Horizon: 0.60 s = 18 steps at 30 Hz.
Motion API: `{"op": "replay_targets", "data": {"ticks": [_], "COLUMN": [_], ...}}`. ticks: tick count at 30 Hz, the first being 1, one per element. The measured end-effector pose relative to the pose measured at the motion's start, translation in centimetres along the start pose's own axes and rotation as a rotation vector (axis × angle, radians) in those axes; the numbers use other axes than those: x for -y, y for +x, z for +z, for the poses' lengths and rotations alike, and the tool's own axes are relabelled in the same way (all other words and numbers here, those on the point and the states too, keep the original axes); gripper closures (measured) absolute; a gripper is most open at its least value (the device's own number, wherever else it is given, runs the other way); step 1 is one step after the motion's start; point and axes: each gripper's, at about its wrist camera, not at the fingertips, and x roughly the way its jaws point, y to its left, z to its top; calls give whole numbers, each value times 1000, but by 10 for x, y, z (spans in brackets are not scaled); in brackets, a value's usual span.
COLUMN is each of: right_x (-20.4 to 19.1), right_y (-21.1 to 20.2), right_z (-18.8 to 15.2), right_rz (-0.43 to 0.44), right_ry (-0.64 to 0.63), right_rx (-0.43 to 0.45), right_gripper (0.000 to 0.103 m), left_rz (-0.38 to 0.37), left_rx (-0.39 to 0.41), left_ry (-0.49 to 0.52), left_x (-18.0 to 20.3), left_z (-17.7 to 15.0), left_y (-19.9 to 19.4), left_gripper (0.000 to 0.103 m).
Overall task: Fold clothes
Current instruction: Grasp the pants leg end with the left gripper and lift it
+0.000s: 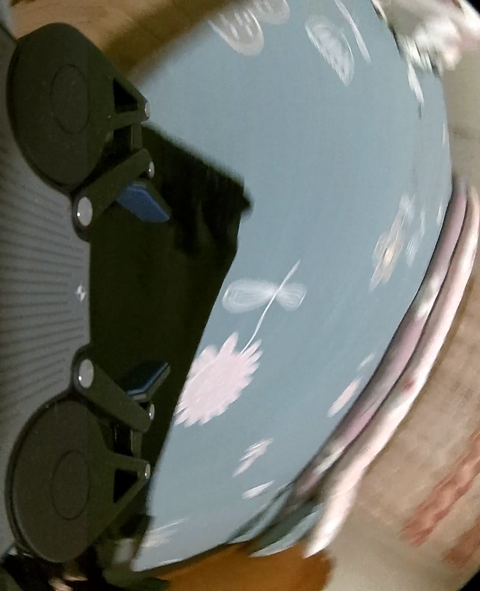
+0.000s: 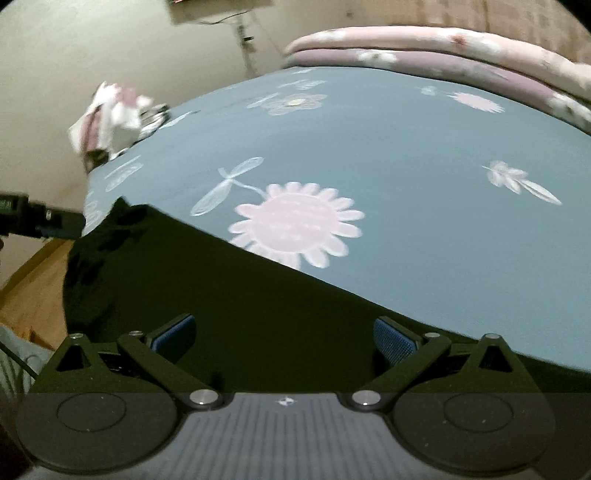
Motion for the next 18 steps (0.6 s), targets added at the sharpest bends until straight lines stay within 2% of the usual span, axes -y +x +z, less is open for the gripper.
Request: {"op": "replay_targets", "data": {"ticks": [3, 5, 7, 11, 18], "right_x": [-10, -17, -23, -34, -38], "right_y": [9, 15, 22, 30, 38], "right_z": [3, 4, 4, 1, 0], "right_rz": [32, 53, 76, 96, 98], "right_ry": [-31, -43, -53, -98, -129], "right_rx": [-18, -33, -51, -74, -102], "right_gripper": [0, 0, 0, 0, 0], "left_rz": [93, 118, 110, 110, 29], "left_rx": [65, 73, 57, 42, 11], "left_ry": [-82, -123, -177, -223, -294], "left_x": [-23, -37, -49, -57, -68], "left_z": [-2, -4, -6, -14, -25], "left_y": [-14, -14, -8, 5, 23], "left_gripper": [22, 22, 22, 22, 22]}}
